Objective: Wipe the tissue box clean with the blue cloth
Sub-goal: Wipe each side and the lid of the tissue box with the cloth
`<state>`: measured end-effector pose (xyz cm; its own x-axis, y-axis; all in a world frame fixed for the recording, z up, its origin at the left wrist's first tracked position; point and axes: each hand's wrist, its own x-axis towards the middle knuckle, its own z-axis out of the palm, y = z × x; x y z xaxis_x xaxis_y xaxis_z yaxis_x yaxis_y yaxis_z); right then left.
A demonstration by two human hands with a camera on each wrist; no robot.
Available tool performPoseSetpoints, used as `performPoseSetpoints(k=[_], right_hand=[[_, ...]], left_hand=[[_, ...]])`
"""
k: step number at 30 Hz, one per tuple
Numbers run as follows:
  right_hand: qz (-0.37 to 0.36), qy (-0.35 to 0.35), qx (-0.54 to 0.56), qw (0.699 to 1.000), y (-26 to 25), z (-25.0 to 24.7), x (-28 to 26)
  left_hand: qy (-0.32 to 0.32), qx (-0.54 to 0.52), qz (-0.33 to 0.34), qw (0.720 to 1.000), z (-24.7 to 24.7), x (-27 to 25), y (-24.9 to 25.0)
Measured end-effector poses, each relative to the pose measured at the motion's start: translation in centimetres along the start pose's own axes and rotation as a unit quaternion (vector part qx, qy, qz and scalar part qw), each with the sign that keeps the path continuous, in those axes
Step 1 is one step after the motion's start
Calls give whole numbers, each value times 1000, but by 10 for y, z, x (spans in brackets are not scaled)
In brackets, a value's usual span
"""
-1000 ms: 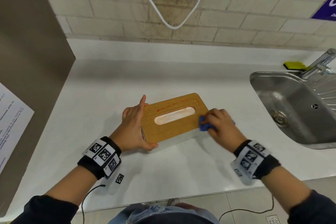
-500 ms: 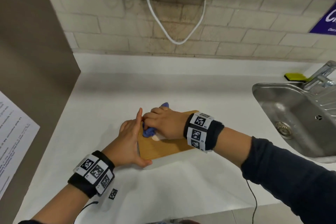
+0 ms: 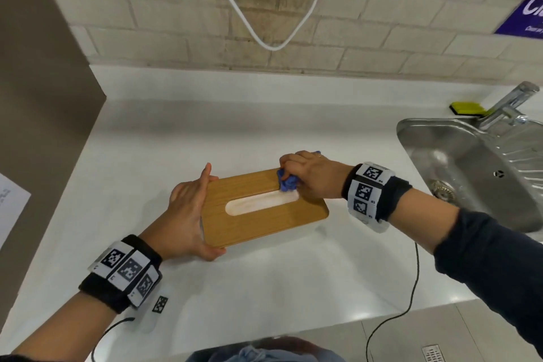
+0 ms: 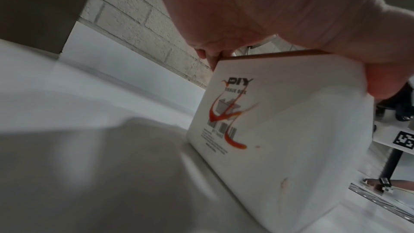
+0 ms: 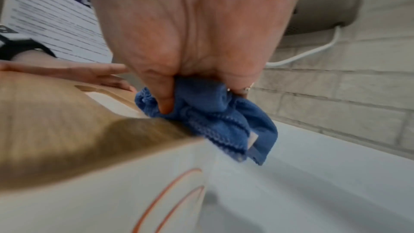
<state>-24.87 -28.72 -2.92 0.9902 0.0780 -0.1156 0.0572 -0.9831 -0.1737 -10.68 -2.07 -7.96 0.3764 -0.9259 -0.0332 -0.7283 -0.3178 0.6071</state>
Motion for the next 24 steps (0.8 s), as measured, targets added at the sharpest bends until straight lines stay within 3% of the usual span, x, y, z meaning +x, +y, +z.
performPoseSetpoints(k=[5, 9, 15, 17, 20, 22, 24], right_hand=[[97, 73, 39, 992, 1, 15, -26], [102, 127, 18, 986, -23, 32, -57], [99, 84, 72, 989, -41, 34, -104], [132, 73, 130, 980, -39, 29, -118], [240, 128, 295, 916, -31, 23, -132], [289, 214, 385, 850, -25, 25, -136], [326, 283, 458, 777, -22, 29, -136]], left_hand=[[0, 24, -7, 1000, 0, 2, 3], [-1, 36, -12, 999, 1, 2, 5], [-13, 39, -10, 999, -3, 0, 10], [-39, 40, -12, 998, -6, 0, 10], [-55, 97, -38, 993, -19, 0, 15], [-23, 137, -53, 989, -24, 2, 30], [11, 133, -23, 991, -13, 9, 62]])
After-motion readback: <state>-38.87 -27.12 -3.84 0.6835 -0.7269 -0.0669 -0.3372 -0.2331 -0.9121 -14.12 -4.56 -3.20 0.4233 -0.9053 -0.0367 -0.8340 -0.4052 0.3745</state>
